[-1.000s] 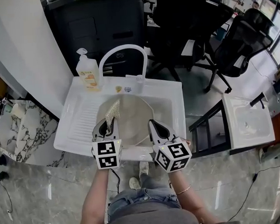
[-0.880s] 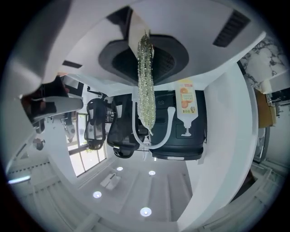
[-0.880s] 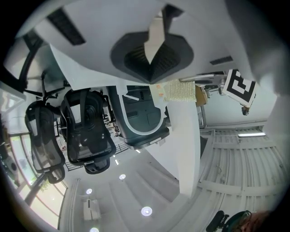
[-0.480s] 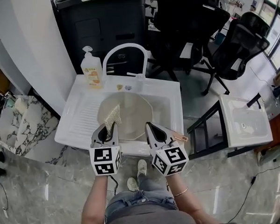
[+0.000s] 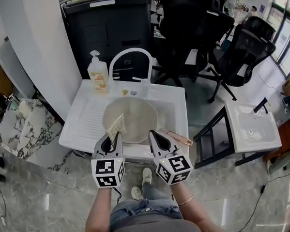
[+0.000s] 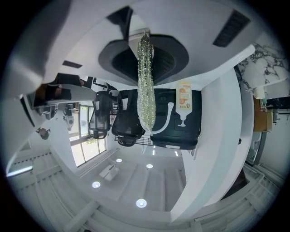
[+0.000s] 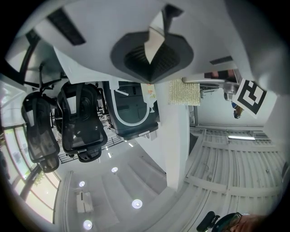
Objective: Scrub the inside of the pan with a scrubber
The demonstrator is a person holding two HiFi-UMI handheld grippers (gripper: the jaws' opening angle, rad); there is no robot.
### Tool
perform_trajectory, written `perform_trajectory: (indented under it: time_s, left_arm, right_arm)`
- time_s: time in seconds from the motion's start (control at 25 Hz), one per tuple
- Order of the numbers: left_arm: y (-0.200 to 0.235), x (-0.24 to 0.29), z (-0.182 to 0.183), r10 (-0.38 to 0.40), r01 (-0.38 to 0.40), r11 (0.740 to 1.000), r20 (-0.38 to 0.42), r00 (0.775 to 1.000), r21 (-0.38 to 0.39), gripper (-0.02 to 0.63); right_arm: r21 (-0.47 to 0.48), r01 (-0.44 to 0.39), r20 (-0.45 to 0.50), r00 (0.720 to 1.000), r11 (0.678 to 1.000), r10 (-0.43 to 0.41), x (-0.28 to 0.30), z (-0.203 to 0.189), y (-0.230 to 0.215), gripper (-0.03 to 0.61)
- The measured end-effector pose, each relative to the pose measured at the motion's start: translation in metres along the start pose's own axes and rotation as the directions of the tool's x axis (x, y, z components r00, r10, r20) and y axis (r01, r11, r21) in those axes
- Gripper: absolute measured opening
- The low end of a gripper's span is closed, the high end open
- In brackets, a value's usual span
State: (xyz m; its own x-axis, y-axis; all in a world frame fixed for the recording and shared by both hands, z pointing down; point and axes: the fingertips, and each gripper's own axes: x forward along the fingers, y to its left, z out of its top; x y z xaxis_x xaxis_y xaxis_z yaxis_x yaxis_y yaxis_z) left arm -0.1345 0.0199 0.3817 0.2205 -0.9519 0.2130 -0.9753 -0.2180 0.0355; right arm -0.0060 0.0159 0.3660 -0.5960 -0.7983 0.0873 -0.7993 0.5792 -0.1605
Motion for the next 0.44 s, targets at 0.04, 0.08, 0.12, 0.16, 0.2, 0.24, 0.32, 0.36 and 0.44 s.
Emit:
perform_trajectory:
  time_s: [0.04,0.08,0.12,0.16,0.2,0.24,0.32,0.36,0.44]
  left_arm:
    - [-0.001,-0.002,0.001,-0.002,0.002,1.000,0.004,1.000,-0.001,0.066]
    - [-0.001,-0.005,0.002,-0.003,0.003,1.000,0.007,1.000,-0.004,0.066]
    - [-0.002,-0.007,0.002,-0.003,0.003,1.000,0.010,1.000,-0.007,0.066]
    - [-0.002,-0.010,0.002,-0.002,0.002,1.000,0.012,1.000,-0.011,0.066]
    - [-0.002,-0.012,0.001,-0.001,0.001,1.000,0.013,1.000,-0.015,0.066]
    - [-0.003,-0.014,0.000,0.000,0.000,1.000,0.013,1.000,-0.021,0.066]
    - [-0.003,-0.017,-0.003,-0.001,0.001,0.999,0.010,1.000,-0.032,0.066]
    - [-0.003,-0.019,-0.005,-0.001,0.001,0.999,0.007,1.000,-0.036,0.066]
    - [-0.004,-0.022,-0.008,-0.001,0.001,0.999,0.002,1.000,-0.042,0.066]
  right_arm:
    - [-0.003,0.001,0.001,1.000,1.000,-0.001,-0.002,0.000,0.001,0.009]
    - [-0.005,0.002,0.002,1.000,1.000,-0.002,-0.003,0.000,0.001,0.009]
    - [-0.008,0.002,0.003,1.000,1.000,-0.002,-0.005,0.000,0.002,0.009]
    - [-0.010,0.002,0.003,1.000,1.000,-0.002,-0.007,-0.001,0.003,0.009]
    - [-0.011,0.002,0.003,1.000,1.000,-0.002,-0.009,-0.002,0.004,0.009]
    - [-0.013,0.002,0.003,1.000,1.000,-0.001,-0.011,-0.003,0.005,0.009]
    - [-0.017,0.001,0.002,1.000,1.000,-0.001,-0.013,-0.005,0.007,0.009]
    - [-0.021,0.001,0.002,1.000,1.000,-0.001,-0.014,-0.006,0.008,0.009]
    - [-0.029,0.001,0.001,1.000,1.000,-0.001,-0.015,-0.006,0.010,0.009]
